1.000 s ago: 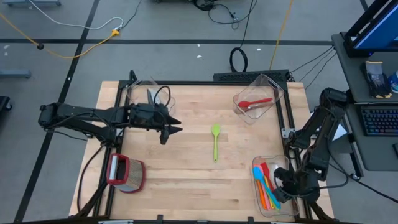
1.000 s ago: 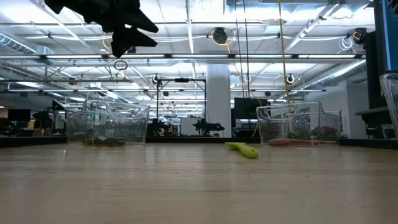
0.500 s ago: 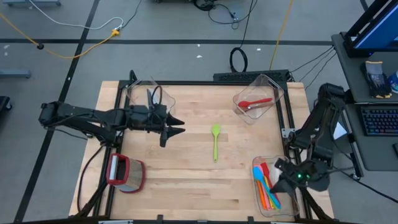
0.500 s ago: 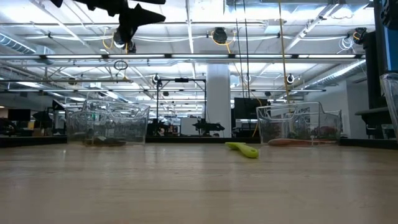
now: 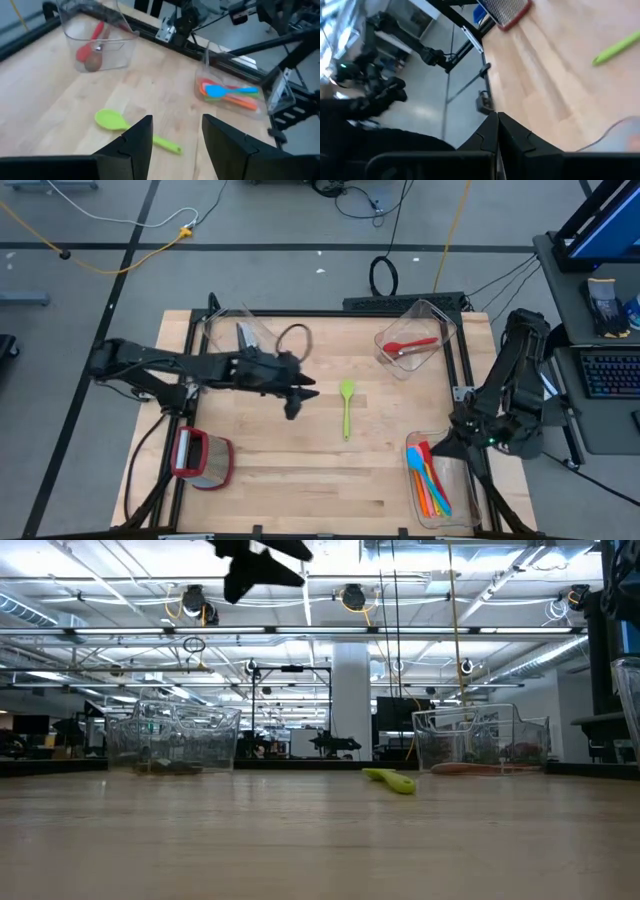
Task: Pick & Place Kitchen Items
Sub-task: Put the green serving spoon into the top right transparent bin
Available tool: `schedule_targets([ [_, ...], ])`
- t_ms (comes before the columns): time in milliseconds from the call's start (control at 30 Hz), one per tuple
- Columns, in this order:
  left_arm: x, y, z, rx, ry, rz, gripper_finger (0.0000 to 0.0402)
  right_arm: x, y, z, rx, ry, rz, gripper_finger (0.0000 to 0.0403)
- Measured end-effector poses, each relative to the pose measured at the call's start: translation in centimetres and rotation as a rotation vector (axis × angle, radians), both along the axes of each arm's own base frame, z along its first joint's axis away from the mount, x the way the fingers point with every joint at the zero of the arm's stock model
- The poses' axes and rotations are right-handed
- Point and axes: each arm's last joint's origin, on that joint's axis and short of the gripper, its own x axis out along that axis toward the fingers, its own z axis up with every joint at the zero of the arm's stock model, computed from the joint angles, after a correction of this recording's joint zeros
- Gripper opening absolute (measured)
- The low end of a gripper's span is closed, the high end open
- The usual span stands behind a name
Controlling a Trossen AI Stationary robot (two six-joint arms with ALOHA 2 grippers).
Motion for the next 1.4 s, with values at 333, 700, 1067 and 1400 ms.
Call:
schedule_targets([
  [333, 8.0, 0.6, -0.8, -0.21, 0.172, 0.067, 0.0172, -1.5, -3.9, 1.0, -0.326, -0.151, 0.134, 0.0001],
  [700, 14.4, 0.4, -3.3, -0.387, 0.333, 0.209, 0.0172, -3.1, -7.8, 2.2, -0.725, -0.443, 0.278, 0.0],
  [1067, 16.2, 0.7, -8.3, -0.589, 0.44, 0.421, 0.0172, -4.3, -10.5, 2.1, -0.772, -0.536, 0.32, 0.0],
  [1400, 17.1, 2.2, -12.3, -0.638, 0.492, 0.578, 0.0172, -4.5, -10.7, 0.9, -0.772, -0.449, 0.406, 0.0],
])
